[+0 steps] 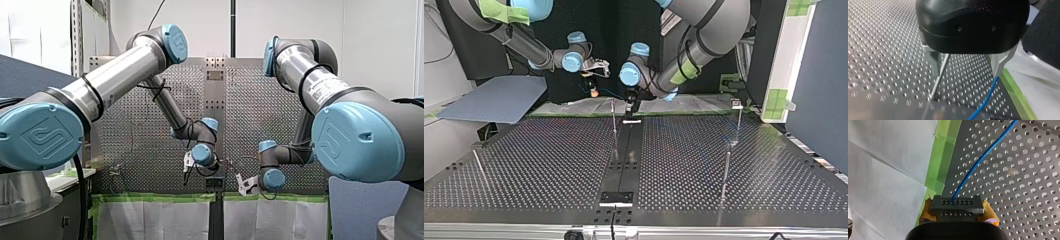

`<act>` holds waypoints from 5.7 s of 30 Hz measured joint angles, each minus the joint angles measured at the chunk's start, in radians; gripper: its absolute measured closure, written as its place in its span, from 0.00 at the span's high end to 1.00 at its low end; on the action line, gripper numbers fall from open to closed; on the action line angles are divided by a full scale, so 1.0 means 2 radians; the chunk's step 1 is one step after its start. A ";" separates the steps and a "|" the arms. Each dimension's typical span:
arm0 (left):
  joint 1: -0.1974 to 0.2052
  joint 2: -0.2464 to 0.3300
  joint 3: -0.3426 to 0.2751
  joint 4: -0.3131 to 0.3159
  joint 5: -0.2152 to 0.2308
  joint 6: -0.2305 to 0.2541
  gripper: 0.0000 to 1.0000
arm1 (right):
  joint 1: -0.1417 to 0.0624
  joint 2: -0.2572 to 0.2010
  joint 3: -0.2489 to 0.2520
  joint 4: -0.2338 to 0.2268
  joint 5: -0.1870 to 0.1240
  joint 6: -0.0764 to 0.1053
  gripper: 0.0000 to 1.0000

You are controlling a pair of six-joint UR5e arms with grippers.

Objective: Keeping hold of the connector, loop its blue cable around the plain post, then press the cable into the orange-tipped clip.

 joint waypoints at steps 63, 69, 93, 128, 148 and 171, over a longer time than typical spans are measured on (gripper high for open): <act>-0.017 0.025 0.112 -0.307 -0.059 0.075 1.00 | 0.022 0.002 -0.015 0.020 0.026 -0.098 0.00; -0.020 0.007 0.130 -0.337 -0.055 0.082 1.00 | 0.024 0.002 -0.015 0.021 0.026 -0.097 0.00; -0.001 -0.021 0.232 -0.453 -0.045 0.078 1.00 | 0.028 0.002 -0.015 0.023 0.026 -0.096 0.00; 0.008 -0.050 0.266 -0.575 -0.011 0.080 1.00 | 0.033 0.003 -0.015 0.025 0.028 -0.096 0.00; 0.020 -0.081 0.283 -0.511 -0.028 0.062 1.00 | 0.035 0.004 -0.016 0.023 0.029 -0.097 0.00; 0.024 -0.152 0.294 -0.476 -0.029 0.055 1.00 | 0.038 0.004 -0.015 0.023 0.029 -0.096 0.00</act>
